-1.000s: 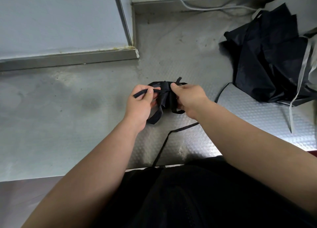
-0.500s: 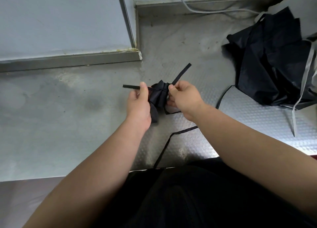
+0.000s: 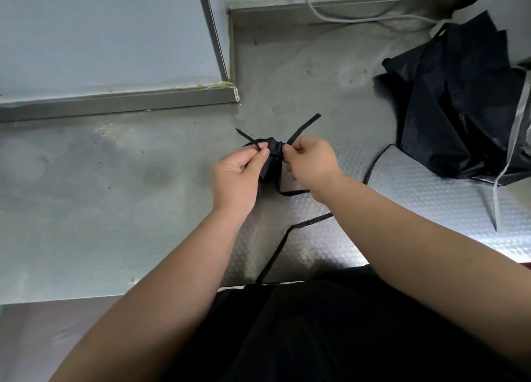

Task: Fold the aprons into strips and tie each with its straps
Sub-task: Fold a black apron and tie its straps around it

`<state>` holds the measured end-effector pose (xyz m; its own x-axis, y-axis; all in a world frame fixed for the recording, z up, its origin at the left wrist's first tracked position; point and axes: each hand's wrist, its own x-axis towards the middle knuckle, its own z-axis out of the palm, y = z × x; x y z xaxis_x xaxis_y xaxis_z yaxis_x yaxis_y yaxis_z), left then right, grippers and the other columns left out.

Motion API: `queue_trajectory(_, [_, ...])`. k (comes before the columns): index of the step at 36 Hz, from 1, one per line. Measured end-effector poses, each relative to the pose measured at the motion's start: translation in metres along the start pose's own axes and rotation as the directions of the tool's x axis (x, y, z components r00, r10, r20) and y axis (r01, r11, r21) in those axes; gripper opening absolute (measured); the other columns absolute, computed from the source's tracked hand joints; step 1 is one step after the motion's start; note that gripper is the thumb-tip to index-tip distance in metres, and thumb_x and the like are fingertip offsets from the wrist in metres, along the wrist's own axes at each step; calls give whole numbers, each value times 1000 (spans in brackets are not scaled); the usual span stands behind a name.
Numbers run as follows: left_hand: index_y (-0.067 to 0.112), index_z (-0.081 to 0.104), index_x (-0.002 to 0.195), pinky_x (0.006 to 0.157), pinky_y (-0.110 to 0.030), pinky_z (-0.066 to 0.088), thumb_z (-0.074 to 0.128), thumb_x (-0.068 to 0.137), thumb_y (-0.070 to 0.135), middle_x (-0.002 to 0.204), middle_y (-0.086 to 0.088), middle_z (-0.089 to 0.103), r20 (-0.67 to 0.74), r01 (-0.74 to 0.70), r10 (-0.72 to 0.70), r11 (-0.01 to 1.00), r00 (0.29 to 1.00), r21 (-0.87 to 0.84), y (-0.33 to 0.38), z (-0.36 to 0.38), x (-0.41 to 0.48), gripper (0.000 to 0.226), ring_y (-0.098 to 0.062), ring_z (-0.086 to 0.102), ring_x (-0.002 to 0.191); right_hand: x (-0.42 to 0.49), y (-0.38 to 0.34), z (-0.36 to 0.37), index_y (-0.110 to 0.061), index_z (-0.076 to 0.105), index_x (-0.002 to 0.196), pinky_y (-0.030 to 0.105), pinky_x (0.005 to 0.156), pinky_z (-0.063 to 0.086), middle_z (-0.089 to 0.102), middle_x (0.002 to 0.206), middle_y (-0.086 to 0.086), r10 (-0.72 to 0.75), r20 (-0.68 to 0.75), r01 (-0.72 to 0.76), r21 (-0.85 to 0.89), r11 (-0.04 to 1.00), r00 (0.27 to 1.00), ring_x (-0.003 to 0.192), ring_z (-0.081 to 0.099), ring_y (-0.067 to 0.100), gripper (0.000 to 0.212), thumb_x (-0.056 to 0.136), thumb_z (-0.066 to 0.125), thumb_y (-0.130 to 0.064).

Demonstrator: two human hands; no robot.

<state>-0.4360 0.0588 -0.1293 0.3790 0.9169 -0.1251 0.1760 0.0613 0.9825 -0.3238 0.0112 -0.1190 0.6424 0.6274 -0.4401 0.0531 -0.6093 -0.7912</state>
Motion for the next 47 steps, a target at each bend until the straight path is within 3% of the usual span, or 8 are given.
queue_trajectory(6, [7,71,84,72,-10,43,59,93,16,79,23,63,34,-144,140,970,990,194,5,-2,7,17,10,56,72,1,-2,-3,-19,48,68,49,86,53,54,68,1,-43,-1,43,75,996,999,77,57,24,28,96,51,-22])
queue_trajectory(14, [25,67,93,86,-14,47,54,95,9,83,13,69,99,65,-57,995,993,-78,11,4,-6,22,7,62,80,-1,3,-7,-11,56,78,48,83,54,60,75,8,-65,11,65,23,998,998,87,63,33,20,95,53,-21])
queue_trajectory(19, [17,71,103,69,-10,44,62,90,16,75,13,68,61,161,-160,987,985,-9,6,2,-2,15,10,59,67,-11,9,-5,-13,52,79,46,83,52,64,87,16,-155,4,155,-49,987,988,87,64,33,21,97,50,-25])
queue_trajectory(23, [19,75,95,74,-20,50,62,90,20,76,6,72,84,75,-89,983,992,167,11,2,1,14,1,61,72,-25,7,-9,-3,58,83,19,59,30,47,65,-5,-478,66,480,-224,848,876,64,46,16,22,98,46,-13])
queue_trajectory(32, [12,70,100,63,-12,38,50,96,16,81,1,63,296,-267,128,825,947,497,17,-4,-2,21,-14,54,75,-26,12,-4,4,67,86,42,59,56,64,108,25,-739,-6,665,-430,610,674,79,67,38,32,89,44,-17])
queue_trajectory(36, [9,63,86,67,-20,38,48,97,10,74,5,51,379,-302,112,817,918,491,7,-9,-9,19,-16,49,76,-25,18,-3,6,64,93,43,76,54,62,114,24,-700,56,660,-394,640,712,93,65,37,23,90,47,-10])
queue_trajectory(39, [9,66,96,66,-6,34,49,96,10,77,13,47,384,-300,103,812,918,501,5,-13,-9,17,-10,47,76,-26,18,-4,5,62,93,34,67,43,57,82,9,-672,101,656,-363,662,734,76,53,25,21,94,46,-9])
queue_trajectory(47, [21,50,99,80,-20,49,64,87,11,82,17,58,267,-212,112,900,957,380,2,-10,-15,20,-9,61,80,-20,17,-4,-9,66,101,14,69,35,58,80,-6,-402,-52,383,-207,900,914,77,53,11,17,94,54,-20])
